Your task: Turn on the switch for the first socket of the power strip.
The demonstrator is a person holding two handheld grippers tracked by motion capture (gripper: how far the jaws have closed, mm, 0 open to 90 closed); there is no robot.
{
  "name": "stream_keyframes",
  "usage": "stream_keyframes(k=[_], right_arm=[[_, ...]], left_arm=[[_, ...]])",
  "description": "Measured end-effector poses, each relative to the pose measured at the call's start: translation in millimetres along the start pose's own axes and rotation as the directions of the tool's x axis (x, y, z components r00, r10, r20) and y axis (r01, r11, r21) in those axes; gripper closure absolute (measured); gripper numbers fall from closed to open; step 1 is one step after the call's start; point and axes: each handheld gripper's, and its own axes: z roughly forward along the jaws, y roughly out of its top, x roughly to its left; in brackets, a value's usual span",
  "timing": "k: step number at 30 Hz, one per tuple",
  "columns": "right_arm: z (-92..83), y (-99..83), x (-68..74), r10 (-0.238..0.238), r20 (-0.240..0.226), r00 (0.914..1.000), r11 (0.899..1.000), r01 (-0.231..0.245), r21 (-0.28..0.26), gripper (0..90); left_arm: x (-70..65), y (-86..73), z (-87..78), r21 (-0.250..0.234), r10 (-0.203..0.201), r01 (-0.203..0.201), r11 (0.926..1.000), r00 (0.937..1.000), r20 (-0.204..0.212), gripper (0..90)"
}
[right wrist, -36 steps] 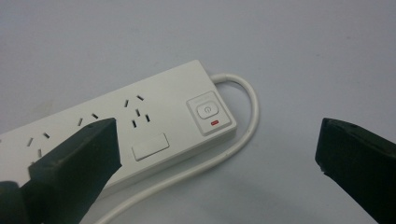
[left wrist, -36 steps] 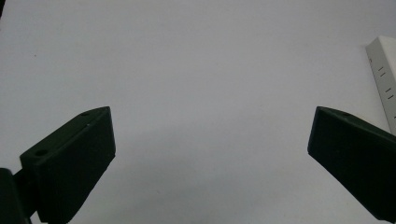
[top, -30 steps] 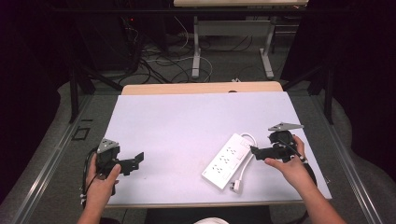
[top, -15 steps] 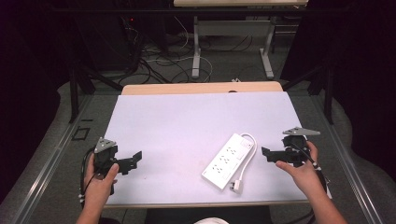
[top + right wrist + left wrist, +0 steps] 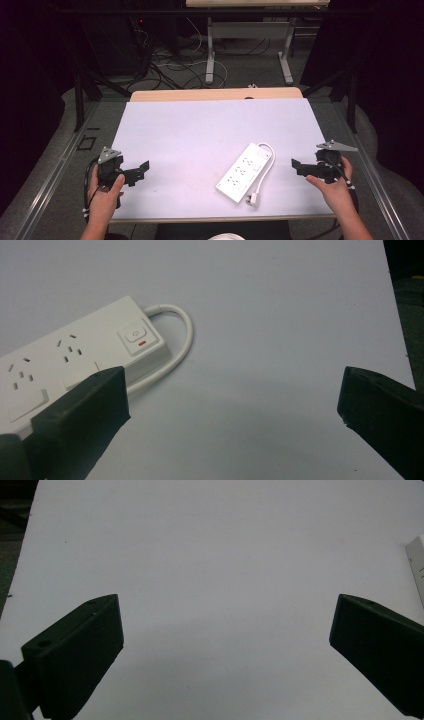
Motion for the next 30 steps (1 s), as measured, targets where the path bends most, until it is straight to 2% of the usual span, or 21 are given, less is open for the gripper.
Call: stream_keyframes(k=[6, 9, 10, 15, 20, 30], right_arm=[[1.2, -7.4, -9.9, 0.022, 0.014, 0.9996, 1.0, -0.022, -0.001, 0.0], [2.8, -11.4, -14.2, 0.045, 0.016, 0.9989, 0.999, -0.044, -0.031, 0.0], [1.5, -11.8, -15.5, 0.047, 0.013, 0.9988, 0.999, -0.047, -0.018, 0.0], [1.2, -17.5, -21.6, 0.087, 0.024, 0.9959, 0.995, -0.086, -0.042, 0.0], [1.3, -22.0, -28.3, 0.102, 0.052, 0.9935, 0.994, -0.1, -0.042, 0.0], [8.1, -30.9, -36.5, 0.09, 0.083, 0.9925, 0.996, -0.087, -0.031, 0.0]], left_arm=[[2.9, -0.4, -0.6, -0.007, -0.009, 0.009, 0.9999, 0.9999, -0.008, 0.8], [4.5, -0.6, -0.9, -0.011, -0.015, 0.015, 0.9998, 0.9998, -0.014, 0.8], [5.2, -0.7, -1.1, -0.012, -0.016, 0.015, 0.9998, 0.9997, -0.017, 0.8], [7.2, -1.2, -1.4, -0.012, -0.02, 0.02, 0.9997, 0.9995, -0.023, 0.8], [9.0, -2.4, 0.0, -0.01, -0.025, 0.025, 0.9996, 0.9992, -0.031, 0.8], [13.7, -6.7, 5.1, -0.014, -0.038, 0.037, 0.9992, 0.998, -0.05, 0.8]])
